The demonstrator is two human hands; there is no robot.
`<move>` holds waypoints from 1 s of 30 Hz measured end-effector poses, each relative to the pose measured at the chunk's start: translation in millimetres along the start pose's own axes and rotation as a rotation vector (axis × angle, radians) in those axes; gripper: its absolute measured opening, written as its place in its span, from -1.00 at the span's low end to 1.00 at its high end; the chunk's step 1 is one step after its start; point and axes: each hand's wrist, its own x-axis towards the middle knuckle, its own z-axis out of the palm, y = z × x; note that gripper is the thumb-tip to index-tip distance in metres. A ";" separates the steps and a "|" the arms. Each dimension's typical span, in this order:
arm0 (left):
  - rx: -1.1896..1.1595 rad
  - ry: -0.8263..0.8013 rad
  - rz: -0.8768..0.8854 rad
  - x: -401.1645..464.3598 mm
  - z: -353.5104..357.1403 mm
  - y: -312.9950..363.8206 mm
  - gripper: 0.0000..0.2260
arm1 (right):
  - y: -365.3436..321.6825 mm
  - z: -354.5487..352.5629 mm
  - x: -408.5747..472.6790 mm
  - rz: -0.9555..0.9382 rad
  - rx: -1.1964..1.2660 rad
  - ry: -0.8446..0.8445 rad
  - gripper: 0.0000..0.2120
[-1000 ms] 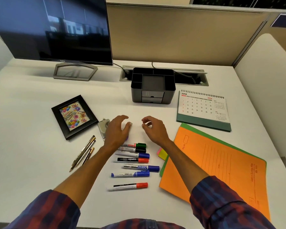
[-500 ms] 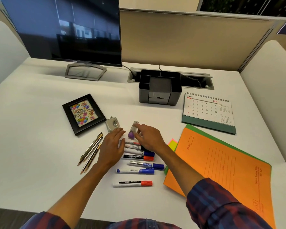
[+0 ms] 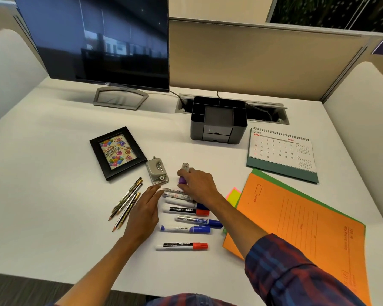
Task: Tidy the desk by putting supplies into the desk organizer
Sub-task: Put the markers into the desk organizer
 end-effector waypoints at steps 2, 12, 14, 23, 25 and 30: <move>0.005 -0.004 -0.016 -6.7 0.6 -5.2 -0.64 | 2.5 -0.8 -1.2 0.006 0.002 0.002 -0.69; 0.109 -0.089 0.004 -19.4 6.3 -17.8 -0.48 | 16.1 -11.2 -4.5 0.039 0.022 0.161 -0.67; 0.136 -0.104 0.000 -19.3 6.5 -17.7 -0.48 | 18.6 -17.9 -1.8 0.048 0.047 0.264 -0.70; 0.176 -0.129 -0.017 -19.6 9.1 -18.2 -0.49 | 35.3 -71.5 34.1 0.138 0.221 0.591 -0.75; 0.178 -0.130 -0.015 -19.2 9.3 -18.8 -0.49 | 40.9 -84.7 43.9 0.178 0.263 0.608 -0.72; 0.178 -0.124 -0.001 -18.1 7.8 -17.8 -0.50 | 55.9 -101.6 73.7 0.246 0.321 0.601 -0.72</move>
